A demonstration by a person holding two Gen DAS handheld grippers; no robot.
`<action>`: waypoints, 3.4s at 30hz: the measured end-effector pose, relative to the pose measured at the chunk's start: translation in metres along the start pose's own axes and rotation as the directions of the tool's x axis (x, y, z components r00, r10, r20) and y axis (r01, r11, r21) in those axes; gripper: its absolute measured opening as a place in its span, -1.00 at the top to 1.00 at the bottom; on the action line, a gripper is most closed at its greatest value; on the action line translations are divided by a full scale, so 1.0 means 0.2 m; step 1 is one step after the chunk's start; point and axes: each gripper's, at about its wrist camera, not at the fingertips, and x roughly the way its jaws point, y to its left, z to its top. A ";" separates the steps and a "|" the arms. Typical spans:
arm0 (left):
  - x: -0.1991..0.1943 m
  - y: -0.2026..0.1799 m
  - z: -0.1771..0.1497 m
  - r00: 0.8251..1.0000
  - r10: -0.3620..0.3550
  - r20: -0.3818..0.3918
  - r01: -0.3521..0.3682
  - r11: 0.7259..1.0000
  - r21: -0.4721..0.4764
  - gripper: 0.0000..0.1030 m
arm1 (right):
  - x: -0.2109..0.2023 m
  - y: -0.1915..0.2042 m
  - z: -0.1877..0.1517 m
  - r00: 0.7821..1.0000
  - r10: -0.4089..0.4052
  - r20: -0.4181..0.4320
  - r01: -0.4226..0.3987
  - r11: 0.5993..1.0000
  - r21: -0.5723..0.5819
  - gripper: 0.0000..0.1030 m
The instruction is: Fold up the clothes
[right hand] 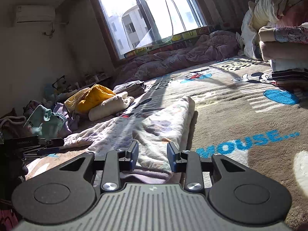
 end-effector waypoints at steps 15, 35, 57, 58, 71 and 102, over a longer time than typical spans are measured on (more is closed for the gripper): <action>0.23 0.68 0.13 0.988 0.147 0.054 -0.067 0.709 -0.702 -0.27 | 0.03 -0.25 0.01 0.999 0.040 0.008 -0.041 0.971 0.238 0.03; 0.29 0.30 0.33 0.969 -0.115 0.220 0.195 0.900 -0.390 0.82 | 0.11 -0.35 0.00 0.991 0.121 0.057 -0.134 0.915 0.380 0.03; 0.60 -0.82 0.04 0.894 -0.435 -0.109 0.448 0.873 0.192 -0.07 | 0.28 -0.53 -0.02 0.965 0.221 0.138 -0.260 0.770 0.582 -0.08; 0.56 -0.79 0.05 0.890 -0.445 -0.099 0.456 0.869 0.192 -0.07 | 0.29 -0.53 -0.02 0.968 0.214 0.130 -0.249 0.778 0.577 -0.08; 0.08 -0.05 0.08 0.988 -0.153 -0.026 0.154 0.985 0.083 -0.03 | 0.37 -0.50 0.00 0.995 0.089 0.041 -0.097 0.837 0.539 -0.38; -0.06 -0.06 -0.10 0.849 -0.429 -0.310 0.485 0.864 0.133 -0.08 | 0.63 -0.29 0.75 1.000 0.015 -0.013 -0.013 0.984 0.177 0.82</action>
